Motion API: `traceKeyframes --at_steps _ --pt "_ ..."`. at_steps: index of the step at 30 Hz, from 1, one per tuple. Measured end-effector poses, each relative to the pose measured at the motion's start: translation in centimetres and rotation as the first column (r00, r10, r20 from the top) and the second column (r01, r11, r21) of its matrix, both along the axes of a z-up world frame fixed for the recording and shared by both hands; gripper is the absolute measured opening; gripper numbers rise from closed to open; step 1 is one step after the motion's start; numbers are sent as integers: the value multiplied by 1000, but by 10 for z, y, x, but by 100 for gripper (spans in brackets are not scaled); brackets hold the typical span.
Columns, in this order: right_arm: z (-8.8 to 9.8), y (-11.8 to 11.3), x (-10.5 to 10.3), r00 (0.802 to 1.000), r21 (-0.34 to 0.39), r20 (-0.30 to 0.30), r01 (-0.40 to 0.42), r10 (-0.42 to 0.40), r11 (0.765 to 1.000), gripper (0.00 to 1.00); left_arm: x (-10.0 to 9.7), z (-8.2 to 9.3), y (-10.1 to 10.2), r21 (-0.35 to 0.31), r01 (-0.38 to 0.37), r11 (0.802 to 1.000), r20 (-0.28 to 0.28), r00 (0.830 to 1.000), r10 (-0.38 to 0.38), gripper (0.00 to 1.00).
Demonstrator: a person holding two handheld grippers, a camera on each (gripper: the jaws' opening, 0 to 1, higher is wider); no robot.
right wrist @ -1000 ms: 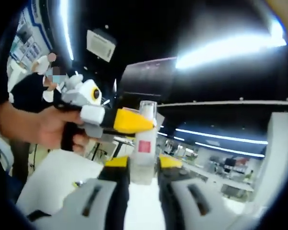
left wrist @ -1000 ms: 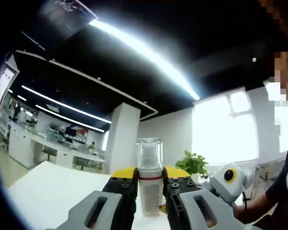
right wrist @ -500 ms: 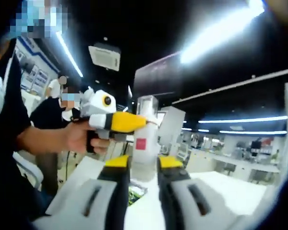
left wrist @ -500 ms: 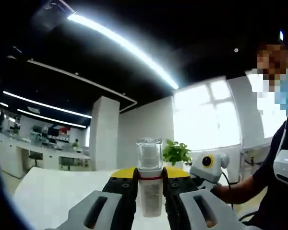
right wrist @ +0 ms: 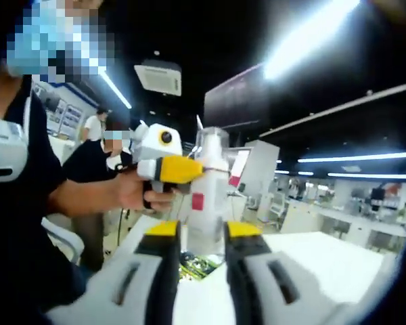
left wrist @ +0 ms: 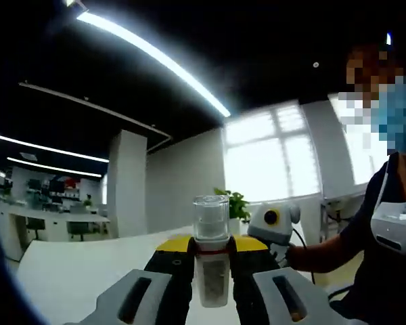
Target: Arrange the skincare products in the storage area until every visible bottle or jar stands upright without overlapping.
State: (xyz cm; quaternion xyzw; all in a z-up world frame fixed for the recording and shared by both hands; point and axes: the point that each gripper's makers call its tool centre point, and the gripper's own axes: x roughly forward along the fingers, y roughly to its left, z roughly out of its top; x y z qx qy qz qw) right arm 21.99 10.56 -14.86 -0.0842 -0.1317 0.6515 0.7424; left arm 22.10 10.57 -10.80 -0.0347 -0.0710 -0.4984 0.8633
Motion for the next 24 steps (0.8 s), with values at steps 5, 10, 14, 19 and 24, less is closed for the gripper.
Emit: traceKeyframes --at_steps 5,10,14,19,24 --pt "-4 -5 -3 1000 -24 -6 -17 17 1000 23 -4 -4 -9 26 43 999 0 999 -43 19" --pt "-6 -11 -5 1000 -50 -2 -27 27 998 23 -7 -6 -17 52 77 996 2 997 -77 19" --pt "-5 -14 -7 999 -59 1 -34 34 998 22 -10 -7 -22 69 98 993 5 995 -98 19" --pt "-4 -19 -10 999 -66 0 -43 43 997 21 -17 -7 -30 90 128 988 11 991 -130 19" --pt "-4 -22 -13 999 -71 1 -49 50 996 21 -21 -7 -37 115 151 982 19 988 -154 19"
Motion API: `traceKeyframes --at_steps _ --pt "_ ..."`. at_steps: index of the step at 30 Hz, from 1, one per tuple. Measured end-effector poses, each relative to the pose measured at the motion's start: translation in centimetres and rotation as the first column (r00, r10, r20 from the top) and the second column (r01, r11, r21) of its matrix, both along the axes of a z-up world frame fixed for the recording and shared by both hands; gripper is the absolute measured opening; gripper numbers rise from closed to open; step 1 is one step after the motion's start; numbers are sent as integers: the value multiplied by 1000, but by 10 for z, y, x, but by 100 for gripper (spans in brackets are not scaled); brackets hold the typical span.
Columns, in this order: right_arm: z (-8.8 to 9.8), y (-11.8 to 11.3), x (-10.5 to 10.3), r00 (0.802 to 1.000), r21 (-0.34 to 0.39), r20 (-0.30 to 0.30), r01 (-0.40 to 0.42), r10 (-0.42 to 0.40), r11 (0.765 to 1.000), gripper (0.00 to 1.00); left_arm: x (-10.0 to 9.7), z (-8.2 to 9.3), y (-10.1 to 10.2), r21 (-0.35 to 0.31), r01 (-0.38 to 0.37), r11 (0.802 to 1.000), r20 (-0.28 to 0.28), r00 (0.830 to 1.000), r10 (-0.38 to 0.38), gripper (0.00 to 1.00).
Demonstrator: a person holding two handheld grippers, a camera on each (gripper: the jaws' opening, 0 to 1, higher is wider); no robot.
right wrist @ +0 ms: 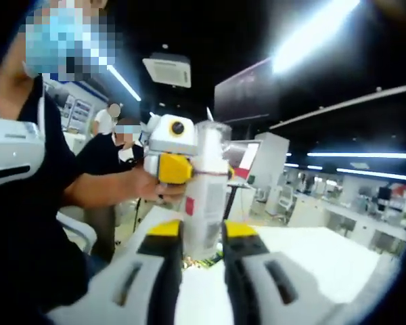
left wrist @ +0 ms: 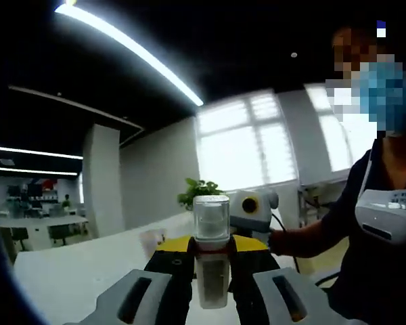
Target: Arrange the skincare products in the storage area until every visible bottle or jar stands upright without overlapping.
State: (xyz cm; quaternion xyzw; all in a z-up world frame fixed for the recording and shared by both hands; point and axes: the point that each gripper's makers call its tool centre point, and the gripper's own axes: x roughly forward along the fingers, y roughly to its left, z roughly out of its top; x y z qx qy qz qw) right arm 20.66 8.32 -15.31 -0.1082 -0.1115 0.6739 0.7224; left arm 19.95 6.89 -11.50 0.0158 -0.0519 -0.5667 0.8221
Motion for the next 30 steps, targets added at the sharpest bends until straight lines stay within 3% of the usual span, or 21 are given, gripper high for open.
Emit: traceKeyframes --at_steps 13,30 --pt "-1 -10 -9 1000 -1 -17 -22 22 1000 20 -12 0 -19 53 67 996 25 997 -68 19" --pt "-10 -22 -3 997 -8 -72 24 -25 1000 19 -4 -8 -33 66 89 994 2 996 -89 20"
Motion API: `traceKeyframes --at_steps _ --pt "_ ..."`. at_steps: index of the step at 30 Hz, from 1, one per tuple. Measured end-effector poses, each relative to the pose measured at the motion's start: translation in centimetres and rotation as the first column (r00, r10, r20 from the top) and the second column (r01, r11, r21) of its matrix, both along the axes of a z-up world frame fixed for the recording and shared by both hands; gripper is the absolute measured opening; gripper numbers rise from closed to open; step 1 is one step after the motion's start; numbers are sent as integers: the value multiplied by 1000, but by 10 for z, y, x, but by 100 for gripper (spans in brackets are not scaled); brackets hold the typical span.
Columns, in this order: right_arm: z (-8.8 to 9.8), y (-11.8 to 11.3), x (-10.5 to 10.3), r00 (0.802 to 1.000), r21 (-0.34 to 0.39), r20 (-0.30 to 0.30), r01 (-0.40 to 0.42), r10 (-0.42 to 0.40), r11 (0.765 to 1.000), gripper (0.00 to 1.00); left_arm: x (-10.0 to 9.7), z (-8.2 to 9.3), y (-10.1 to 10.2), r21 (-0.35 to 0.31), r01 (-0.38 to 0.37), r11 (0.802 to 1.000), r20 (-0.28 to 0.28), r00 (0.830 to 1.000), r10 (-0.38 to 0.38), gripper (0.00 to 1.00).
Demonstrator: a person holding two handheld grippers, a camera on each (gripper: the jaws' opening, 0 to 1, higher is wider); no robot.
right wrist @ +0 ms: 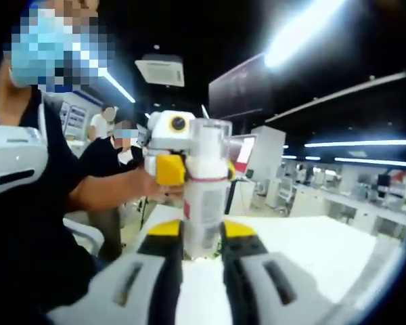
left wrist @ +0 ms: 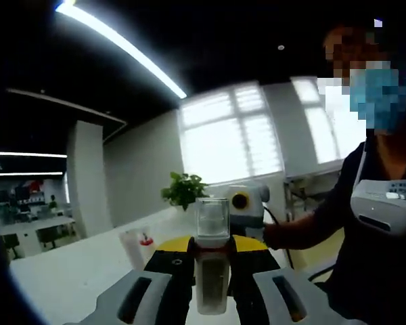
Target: Arrange the skincare products in the storage area until every visible bottle or jar stands upright without overlapping.
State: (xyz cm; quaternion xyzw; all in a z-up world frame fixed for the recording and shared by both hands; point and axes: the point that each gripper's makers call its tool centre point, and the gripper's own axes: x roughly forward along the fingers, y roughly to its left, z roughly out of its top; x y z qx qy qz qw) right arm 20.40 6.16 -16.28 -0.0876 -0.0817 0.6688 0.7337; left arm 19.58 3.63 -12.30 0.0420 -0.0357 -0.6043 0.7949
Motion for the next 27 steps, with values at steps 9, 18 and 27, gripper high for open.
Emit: traceKeyframes --at_steps 9,18,27 --pt "-3 -8 4 998 23 -60 -1 3 1000 19 7 -2 -4 -37 21 999 -57 998 -23 20" --pt "-5 -18 2 992 57 -119 -33 39 998 18 5 -5 -14 -89 96 991 -101 989 -105 19" --pt "-3 -23 -5 989 74 -121 -74 83 994 19 -2 -3 -23 -112 146 983 -106 982 -158 19"
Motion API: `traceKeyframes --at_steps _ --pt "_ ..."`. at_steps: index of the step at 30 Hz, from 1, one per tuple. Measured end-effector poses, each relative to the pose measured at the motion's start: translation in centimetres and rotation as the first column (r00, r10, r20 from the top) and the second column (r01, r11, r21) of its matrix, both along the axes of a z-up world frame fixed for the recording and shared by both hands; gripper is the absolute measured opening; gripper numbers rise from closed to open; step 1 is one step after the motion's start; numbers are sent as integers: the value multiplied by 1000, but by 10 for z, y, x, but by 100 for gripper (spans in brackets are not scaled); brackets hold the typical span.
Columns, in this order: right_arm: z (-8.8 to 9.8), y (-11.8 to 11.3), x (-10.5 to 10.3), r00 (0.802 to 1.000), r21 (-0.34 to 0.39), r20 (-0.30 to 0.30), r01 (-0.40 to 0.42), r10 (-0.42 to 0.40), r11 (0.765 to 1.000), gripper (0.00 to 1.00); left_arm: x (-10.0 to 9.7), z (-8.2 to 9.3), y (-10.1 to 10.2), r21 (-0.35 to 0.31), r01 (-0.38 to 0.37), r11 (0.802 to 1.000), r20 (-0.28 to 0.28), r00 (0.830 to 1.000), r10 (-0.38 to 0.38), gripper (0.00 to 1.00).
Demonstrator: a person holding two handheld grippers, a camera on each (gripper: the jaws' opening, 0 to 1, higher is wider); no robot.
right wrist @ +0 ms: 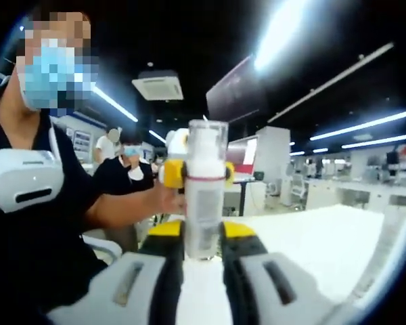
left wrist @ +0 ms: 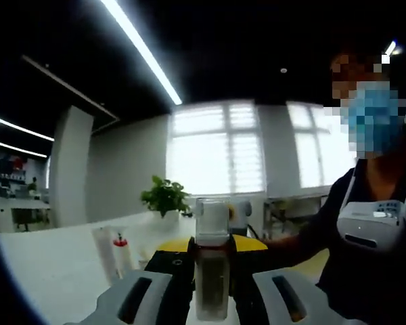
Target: Arrange the skincare products in the storage area until every visible bottle or jar stands upright without overlapping.
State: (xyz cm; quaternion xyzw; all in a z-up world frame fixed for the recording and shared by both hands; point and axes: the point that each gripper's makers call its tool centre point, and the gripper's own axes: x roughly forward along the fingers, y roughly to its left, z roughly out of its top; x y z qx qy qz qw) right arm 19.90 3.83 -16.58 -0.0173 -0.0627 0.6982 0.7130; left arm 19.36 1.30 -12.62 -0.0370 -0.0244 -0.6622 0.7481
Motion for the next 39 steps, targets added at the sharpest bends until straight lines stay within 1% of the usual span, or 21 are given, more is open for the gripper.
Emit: traceKeyframes --at_steps 4,9,12,16,22,31,39 --pt "0 -2 -1 1000 -3 1 0 0 1000 18 -1 0 -2 -5 15 1000 -3 1000 -15 19" --pt "1 -6 1 999 -3 22 23 -23 1000 17 -3 -1 -8 -5 18 1000 8 1000 -18 19" --pt "1 -7 4 999 -2 18 32 -32 999 17 -1 -1 -9 -6 15 1000 17 1000 -15 19" --pt "0 -9 6 999 -9 13 40 -40 999 17 1 -2 -10 -4 13 1000 11 1000 -13 20" --pt "-2 -8 12 998 -19 9 69 -69 997 17 8 -3 -8 0 -16 1000 13 1000 16 20" --pt "-5 -5 17 998 -30 -9 67 -67 997 17 14 -5 -5 14 -54 998 29 998 53 20" --pt "-12 -8 26 994 -51 -19 107 -108 993 17 27 -13 -5 25 -122 992 43 992 121 21"
